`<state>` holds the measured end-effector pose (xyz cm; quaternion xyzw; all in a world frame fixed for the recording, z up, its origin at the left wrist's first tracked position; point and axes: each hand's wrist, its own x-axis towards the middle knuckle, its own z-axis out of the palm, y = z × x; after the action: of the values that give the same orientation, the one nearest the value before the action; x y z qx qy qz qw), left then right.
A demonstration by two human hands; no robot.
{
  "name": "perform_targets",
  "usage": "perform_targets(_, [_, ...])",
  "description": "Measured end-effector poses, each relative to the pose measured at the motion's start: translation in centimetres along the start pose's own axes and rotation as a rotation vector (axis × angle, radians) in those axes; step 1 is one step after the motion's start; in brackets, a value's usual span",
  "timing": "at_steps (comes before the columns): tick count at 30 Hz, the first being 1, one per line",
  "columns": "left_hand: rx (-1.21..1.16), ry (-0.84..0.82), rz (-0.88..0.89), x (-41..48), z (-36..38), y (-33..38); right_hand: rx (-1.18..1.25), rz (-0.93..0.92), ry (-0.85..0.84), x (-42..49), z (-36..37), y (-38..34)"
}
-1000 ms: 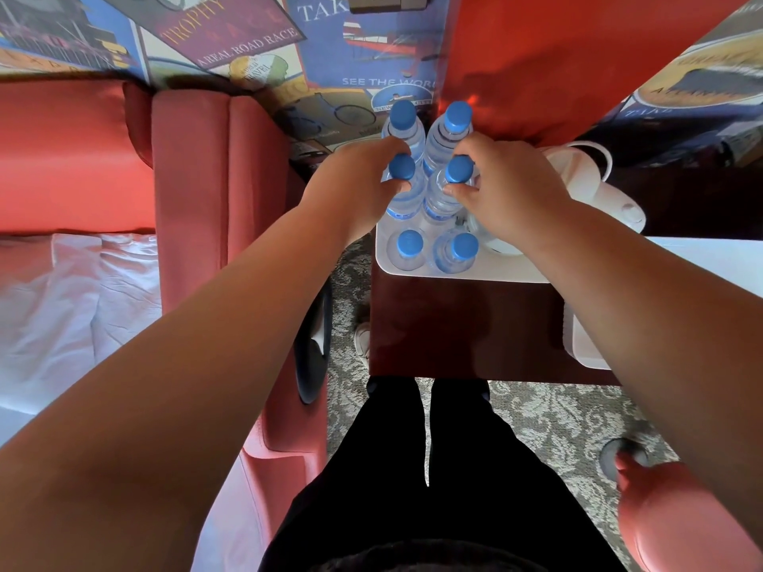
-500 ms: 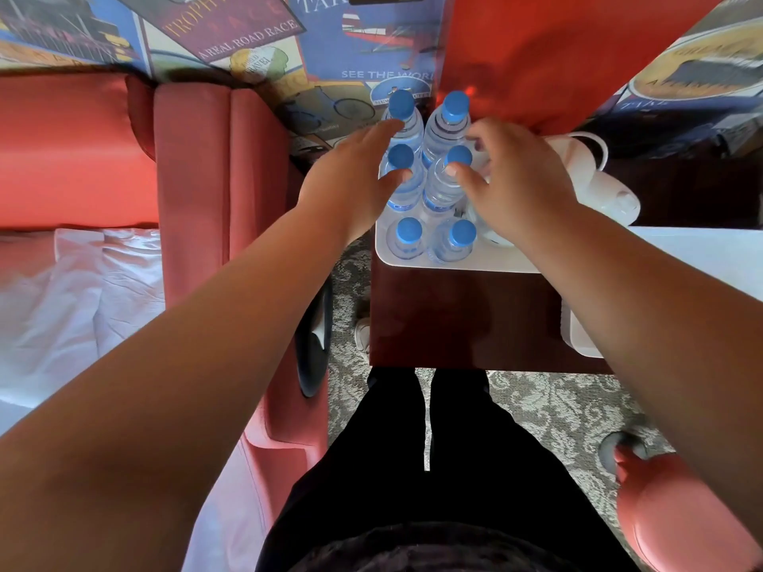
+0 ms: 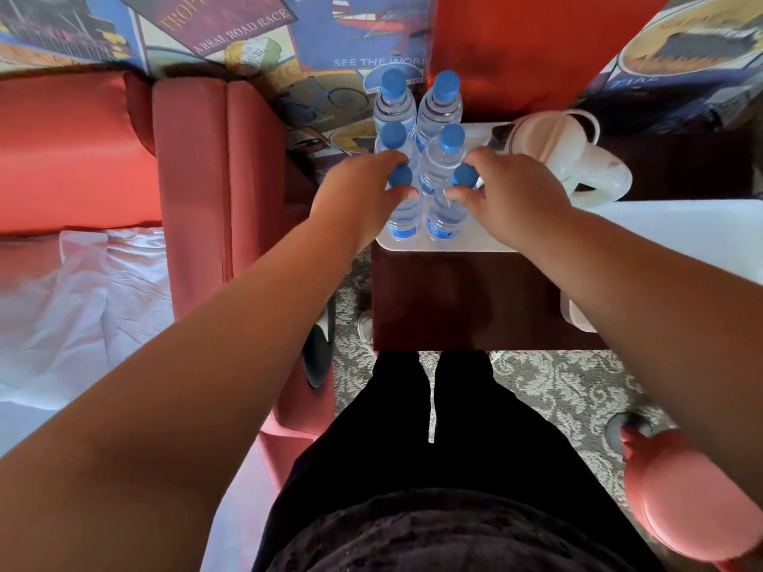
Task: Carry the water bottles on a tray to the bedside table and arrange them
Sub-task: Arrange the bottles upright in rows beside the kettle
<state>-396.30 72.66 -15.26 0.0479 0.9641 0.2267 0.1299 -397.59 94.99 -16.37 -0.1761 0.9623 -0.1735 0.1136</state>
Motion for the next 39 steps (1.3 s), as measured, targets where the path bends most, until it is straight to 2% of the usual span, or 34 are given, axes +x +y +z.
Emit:
perform_targets(5, [0.108, -0.071, 0.119, 0.4, -0.1, 0.2, 0.000, 0.032, -0.003, -0.1, 0.1, 0.3])
perform_targets(10, [0.121, -0.082, 0.123, 0.5, -0.3, 0.6, 0.022, 0.064, -0.014, 0.0, 0.0, -0.2])
perform_targets(18, [-0.059, -0.098, 0.118, -0.6, 0.2, 0.1, 0.026, -0.002, -0.004, -0.2, 0.3, -0.9])
perform_targets(24, [-0.183, -0.108, 0.018, -1.2, 0.2, -0.3, -0.009, -0.065, -0.008, 0.0, 0.2, -1.1])
perform_targets(30, [-0.150, -0.157, 0.041, -1.9, 0.3, 0.1, -0.050, -0.092, -0.031, 0.0, 0.2, -0.8])
perform_targets(33, [-0.130, -0.086, 0.080, -2.5, 0.5, 0.4, -0.061, -0.094, -0.042, -0.4, 0.3, -0.7])
perform_targets(39, [0.063, 0.142, -0.192, -3.0, 0.5, 0.7, -0.056, -0.112, -0.110, -1.1, 0.3, -0.8])
